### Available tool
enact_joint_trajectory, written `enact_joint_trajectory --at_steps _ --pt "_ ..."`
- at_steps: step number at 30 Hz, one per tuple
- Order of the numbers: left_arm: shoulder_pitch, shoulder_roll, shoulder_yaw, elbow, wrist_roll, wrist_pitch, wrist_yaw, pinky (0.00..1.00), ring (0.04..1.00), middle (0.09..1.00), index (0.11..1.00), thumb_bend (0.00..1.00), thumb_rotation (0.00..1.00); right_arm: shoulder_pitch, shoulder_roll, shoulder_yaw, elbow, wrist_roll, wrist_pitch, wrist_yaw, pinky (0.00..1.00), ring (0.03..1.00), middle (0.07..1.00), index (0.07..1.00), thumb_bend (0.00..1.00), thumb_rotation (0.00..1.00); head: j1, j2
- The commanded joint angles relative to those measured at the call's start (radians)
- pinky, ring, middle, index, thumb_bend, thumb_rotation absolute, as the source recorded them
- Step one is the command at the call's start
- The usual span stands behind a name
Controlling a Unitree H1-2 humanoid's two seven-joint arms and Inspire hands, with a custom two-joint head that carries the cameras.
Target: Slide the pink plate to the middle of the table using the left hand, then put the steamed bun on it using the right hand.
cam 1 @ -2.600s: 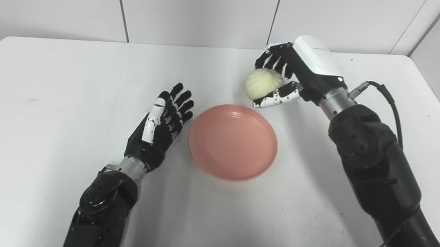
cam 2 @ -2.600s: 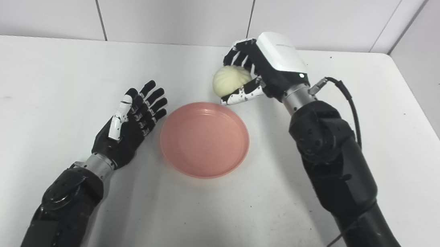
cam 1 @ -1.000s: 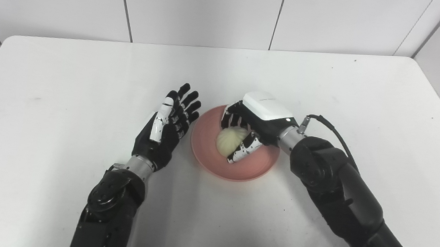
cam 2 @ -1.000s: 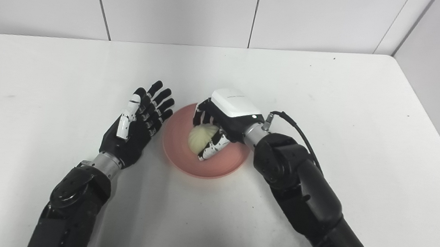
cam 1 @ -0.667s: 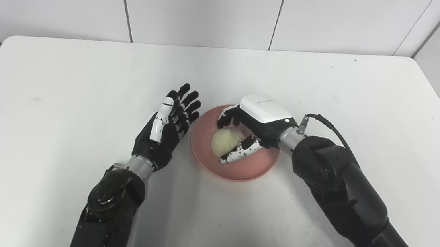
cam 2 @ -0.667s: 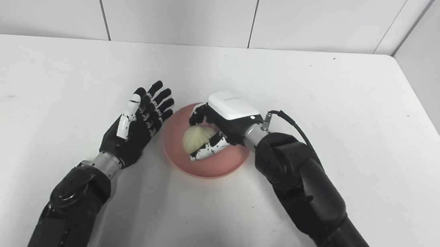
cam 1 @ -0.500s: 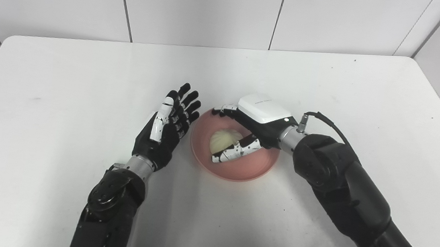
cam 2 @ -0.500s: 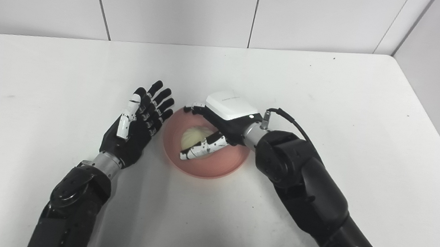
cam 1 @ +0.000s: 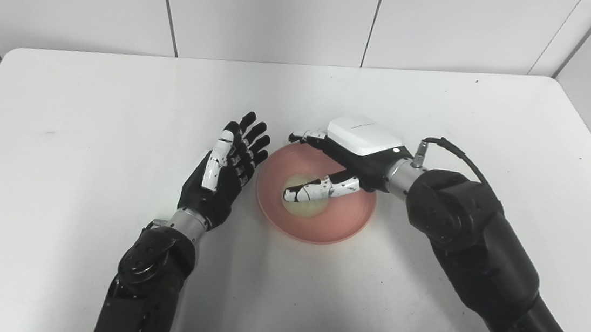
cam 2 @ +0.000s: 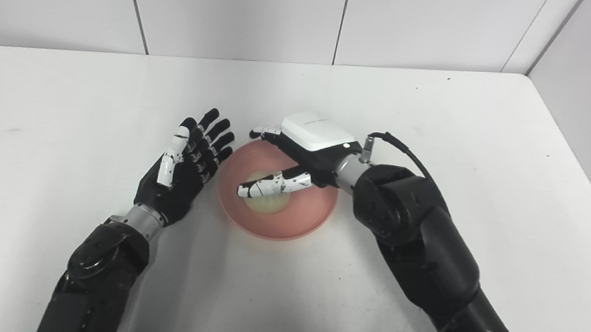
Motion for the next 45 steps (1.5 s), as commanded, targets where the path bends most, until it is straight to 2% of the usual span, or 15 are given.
enact_joint_trajectory --at_steps 1,3,5,7,11,15,20,23,27,28,29,33,36,40,45 --pt "0.019 0.007 -0.004 0.022 0.006 0.063 0.003 1.0 0.992 0.994 1.0 0.48 1.0 -0.039 0.013 -0.047 -0.044 0.027 0.019 -0.046 0.75 0.819 0.842 0.857 0.76 0.91 0.001 -0.001" --pt "0.019 0.009 -0.003 0.021 0.005 0.059 0.001 1.0 0.996 0.996 1.0 0.48 1.0 -0.022 0.036 -0.097 -0.046 0.071 0.016 -0.094 0.71 0.802 0.834 0.852 0.74 0.9 0.0 -0.003" --pt "0.02 0.009 0.0 0.02 0.007 0.055 0.005 1.0 0.996 0.992 1.0 0.48 1.0 -0.003 0.066 -0.158 -0.033 0.138 0.033 -0.137 0.7 0.811 0.868 0.905 0.75 0.97 -0.003 -0.004" --pt "0.022 0.01 0.002 0.017 0.011 0.05 0.009 1.0 0.994 0.988 1.0 0.49 1.0 0.012 0.09 -0.209 -0.014 0.198 0.071 -0.154 0.78 0.887 0.939 0.973 0.8 1.0 -0.005 -0.006" --pt "0.03 0.016 -0.002 0.006 0.036 0.043 0.023 1.0 0.992 0.985 0.993 0.5 1.0 0.055 0.125 -0.285 0.012 0.294 0.156 -0.185 0.9 0.987 0.996 0.999 0.81 1.0 -0.003 -0.006" --pt "0.042 0.02 0.001 -0.009 0.053 0.03 0.029 1.0 0.989 0.986 0.994 0.5 1.0 0.101 0.201 -0.375 0.065 0.422 0.169 -0.253 0.99 1.0 1.0 1.0 0.81 1.0 -0.006 -0.01" --pt "0.062 0.023 0.013 -0.031 0.063 0.02 0.031 1.0 0.994 0.997 1.0 0.5 1.0 0.131 0.27 -0.445 0.133 0.566 0.17 -0.351 1.0 1.0 1.0 1.0 0.84 1.0 -0.01 -0.017" --pt "0.076 0.024 0.02 -0.05 0.066 0.023 0.036 1.0 1.0 1.0 1.0 0.48 1.0 0.153 0.303 -0.468 0.165 0.616 0.14 -0.435 1.0 1.0 1.0 1.0 0.79 1.0 -0.013 -0.02" --pt "0.091 0.028 0.025 -0.063 0.073 0.013 0.04 1.0 1.0 1.0 1.0 0.47 1.0 0.187 0.336 -0.48 0.182 0.654 0.09 -0.539 1.0 1.0 1.0 1.0 0.64 1.0 -0.016 -0.025" --pt "0.097 0.03 0.027 -0.065 0.074 0.007 0.04 1.0 1.0 1.0 1.0 0.47 1.0 0.198 0.35 -0.488 0.192 0.669 0.055 -0.574 1.0 1.0 1.0 1.0 0.64 1.0 -0.015 -0.027" --pt "0.1 0.032 0.028 -0.065 0.074 0.003 0.039 1.0 1.0 1.0 1.0 0.48 1.0 0.206 0.359 -0.491 0.199 0.681 0.031 -0.6 1.0 1.0 1.0 1.0 0.55 1.0 -0.015 -0.028" --pt "0.116 0.037 0.031 -0.062 0.08 -0.033 0.042 1.0 1.0 1.0 1.0 0.5 1.0 0.242 0.384 -0.501 0.275 0.748 -0.151 -0.679 1.0 1.0 1.0 1.0 0.36 1.0 -0.004 -0.039" --pt "0.126 0.038 0.031 -0.053 0.088 -0.057 0.047 1.0 1.0 1.0 1.0 0.49 1.0 0.27 0.397 -0.492 0.301 0.774 -0.22 -0.718 1.0 1.0 1.0 1.0 0.29 1.0 0.002 -0.046" --pt "0.143 0.041 0.031 -0.048 0.099 -0.083 0.054 1.0 1.0 1.0 1.0 0.49 1.0 0.306 0.41 -0.479 0.322 0.821 -0.278 -0.741 1.0 1.0 1.0 1.0 0.26 1.0 0.006 -0.057" --pt "0.162 0.052 0.034 -0.035 0.095 -0.128 0.044 1.0 1.0 1.0 1.0 0.47 1.0 0.35 0.414 -0.448 0.328 0.842 -0.286 -0.751 1.0 1.0 1.0 1.0 0.26 1.0 0.0 -0.068"
